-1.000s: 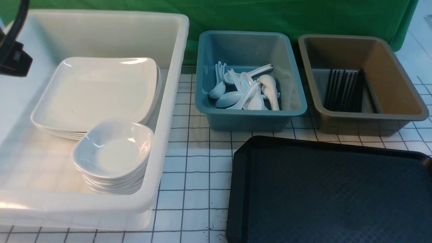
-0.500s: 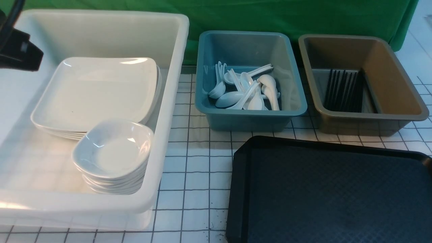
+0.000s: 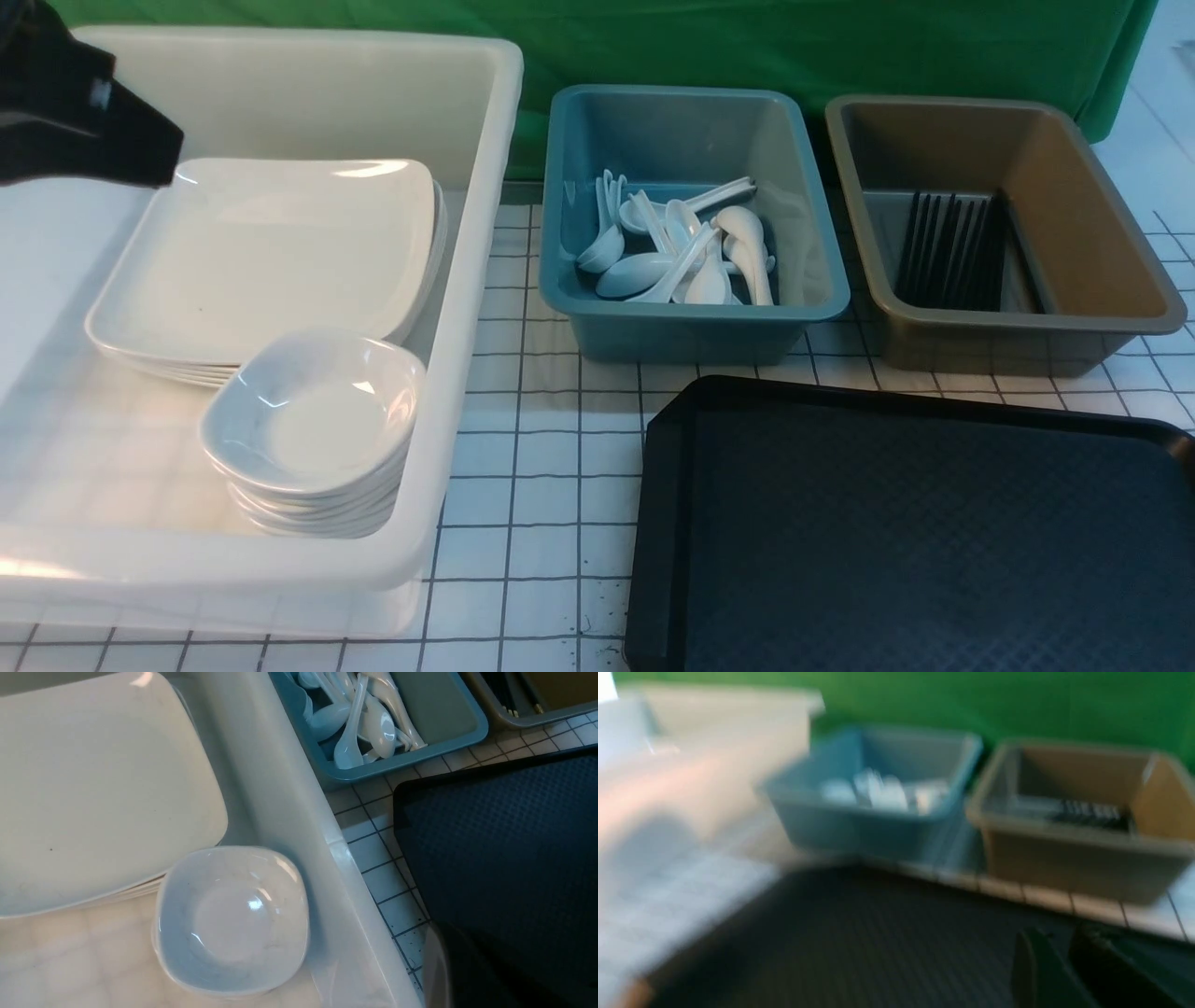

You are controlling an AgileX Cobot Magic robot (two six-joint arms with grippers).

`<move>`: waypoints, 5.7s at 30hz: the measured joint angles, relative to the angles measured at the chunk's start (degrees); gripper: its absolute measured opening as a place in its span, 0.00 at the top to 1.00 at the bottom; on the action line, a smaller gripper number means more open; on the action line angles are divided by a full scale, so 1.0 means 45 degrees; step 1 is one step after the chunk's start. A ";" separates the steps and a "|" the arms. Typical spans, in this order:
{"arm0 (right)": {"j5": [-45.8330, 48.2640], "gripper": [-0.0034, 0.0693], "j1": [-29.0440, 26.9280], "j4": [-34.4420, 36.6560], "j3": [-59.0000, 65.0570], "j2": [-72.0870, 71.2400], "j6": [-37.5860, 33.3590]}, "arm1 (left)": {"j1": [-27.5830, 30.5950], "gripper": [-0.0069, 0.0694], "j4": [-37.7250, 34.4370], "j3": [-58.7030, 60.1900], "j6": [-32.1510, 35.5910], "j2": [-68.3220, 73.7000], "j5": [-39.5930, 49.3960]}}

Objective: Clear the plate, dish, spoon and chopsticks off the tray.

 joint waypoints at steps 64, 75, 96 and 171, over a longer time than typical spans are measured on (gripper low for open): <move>0.0394 0.62 -0.3583 -0.0736 0.0840 -0.0011 0.0000 | 0.0000 0.90 -0.0865 0.5575 -0.0897 -0.9422 -0.0143; 0.0394 0.62 -0.3583 -0.0736 0.0840 -0.0011 0.0000 | 0.0000 0.90 -0.1758 0.6821 -0.0846 -1.1676 -0.3046; 0.0394 0.62 -0.3583 -0.0736 0.0840 -0.0011 0.0000 | 0.0000 0.88 0.0513 1.0730 -0.0028 -1.1644 -1.0656; 0.0394 0.62 -0.3583 -0.0736 0.0840 -0.0011 0.0000 | 0.0429 0.88 0.4495 1.7854 -0.2932 -1.3775 -1.2285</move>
